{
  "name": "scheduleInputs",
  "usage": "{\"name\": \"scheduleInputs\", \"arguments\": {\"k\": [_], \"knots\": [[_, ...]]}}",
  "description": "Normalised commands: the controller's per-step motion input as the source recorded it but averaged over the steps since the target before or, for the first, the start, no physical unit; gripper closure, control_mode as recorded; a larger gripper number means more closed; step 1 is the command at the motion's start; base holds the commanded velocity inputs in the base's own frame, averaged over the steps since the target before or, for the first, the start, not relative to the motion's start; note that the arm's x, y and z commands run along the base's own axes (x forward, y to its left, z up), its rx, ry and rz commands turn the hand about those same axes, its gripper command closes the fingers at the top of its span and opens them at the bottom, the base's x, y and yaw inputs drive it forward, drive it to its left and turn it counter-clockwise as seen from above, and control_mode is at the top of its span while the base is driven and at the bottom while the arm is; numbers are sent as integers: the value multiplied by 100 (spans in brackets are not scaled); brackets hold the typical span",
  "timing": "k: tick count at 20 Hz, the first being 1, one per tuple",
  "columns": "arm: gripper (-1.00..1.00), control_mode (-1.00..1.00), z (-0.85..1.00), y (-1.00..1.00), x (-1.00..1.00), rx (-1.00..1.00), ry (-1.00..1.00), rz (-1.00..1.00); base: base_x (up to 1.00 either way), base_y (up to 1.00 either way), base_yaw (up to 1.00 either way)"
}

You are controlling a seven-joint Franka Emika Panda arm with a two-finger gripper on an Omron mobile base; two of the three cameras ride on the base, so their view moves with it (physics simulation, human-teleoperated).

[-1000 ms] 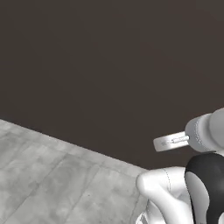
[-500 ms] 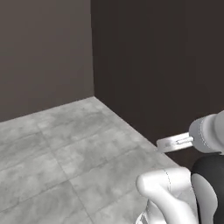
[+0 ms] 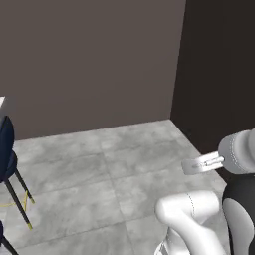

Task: Place the ketchup and condiment bottle from the counter to the top shelf of the fridge. If the existing items in the fridge are on the top shelf, move them to other shelves.

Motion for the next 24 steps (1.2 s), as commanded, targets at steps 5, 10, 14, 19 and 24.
{"name": "scheduleInputs", "arguments": {"k": [5, 10, 14, 19, 24], "knots": [[-100, 100, 0, 0, 0, 0, 0, 0, 100, 4, 27], [-100, 100, 0, 0, 0, 0, 0, 0, 100, 2, 24], [-100, 100, 0, 0, 0, 0, 0, 0, 100, 7, 24], [-100, 100, 0, 0, 0, 0, 0, 0, 100, 12, 24], [-100, 100, 0, 0, 0, 0, 0, 0, 100, 16, 24]]}}
